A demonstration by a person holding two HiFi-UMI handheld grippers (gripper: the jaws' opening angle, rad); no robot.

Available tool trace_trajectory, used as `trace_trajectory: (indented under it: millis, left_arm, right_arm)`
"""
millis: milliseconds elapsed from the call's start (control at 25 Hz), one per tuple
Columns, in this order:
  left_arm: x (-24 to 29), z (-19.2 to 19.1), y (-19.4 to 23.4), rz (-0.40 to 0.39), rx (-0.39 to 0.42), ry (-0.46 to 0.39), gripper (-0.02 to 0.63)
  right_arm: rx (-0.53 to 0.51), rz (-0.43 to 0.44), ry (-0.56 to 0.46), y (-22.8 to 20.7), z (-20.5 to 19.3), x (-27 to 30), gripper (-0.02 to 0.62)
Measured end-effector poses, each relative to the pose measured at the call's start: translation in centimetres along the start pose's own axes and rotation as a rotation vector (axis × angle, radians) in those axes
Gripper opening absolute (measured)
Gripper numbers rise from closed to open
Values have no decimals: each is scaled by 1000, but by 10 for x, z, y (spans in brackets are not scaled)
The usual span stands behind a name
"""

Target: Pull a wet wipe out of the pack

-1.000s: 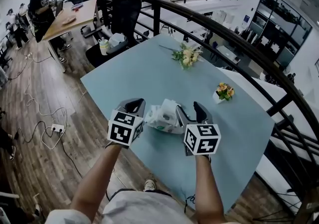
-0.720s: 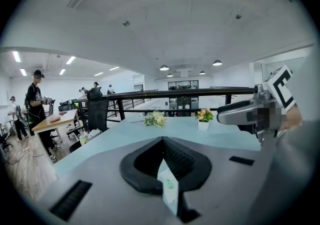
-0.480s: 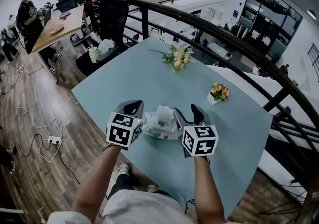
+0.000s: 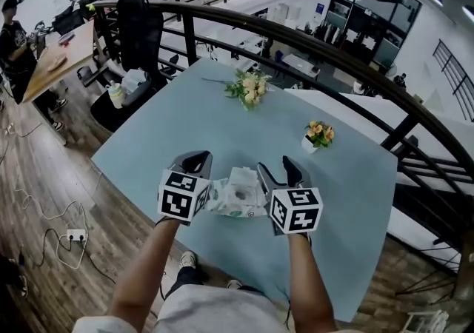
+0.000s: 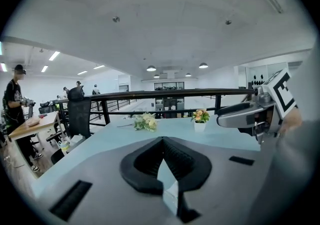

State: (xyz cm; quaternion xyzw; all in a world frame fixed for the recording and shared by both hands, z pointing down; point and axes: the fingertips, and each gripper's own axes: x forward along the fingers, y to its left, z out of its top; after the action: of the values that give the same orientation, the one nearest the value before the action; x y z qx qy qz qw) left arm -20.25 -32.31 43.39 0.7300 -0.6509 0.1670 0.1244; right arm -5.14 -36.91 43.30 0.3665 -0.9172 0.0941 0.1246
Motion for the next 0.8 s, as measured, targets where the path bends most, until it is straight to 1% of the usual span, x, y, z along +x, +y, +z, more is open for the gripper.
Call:
trace_trajectory:
  millis: [520, 800]
  left_arm:
    - [37, 18, 15, -212, 66, -6, -6]
    - [42, 21, 18, -301, 96, -13, -6]
  right_arm:
    - [53, -207, 1, -1, 11, 10, 267]
    - [67, -298, -2, 6, 15, 6, 267]
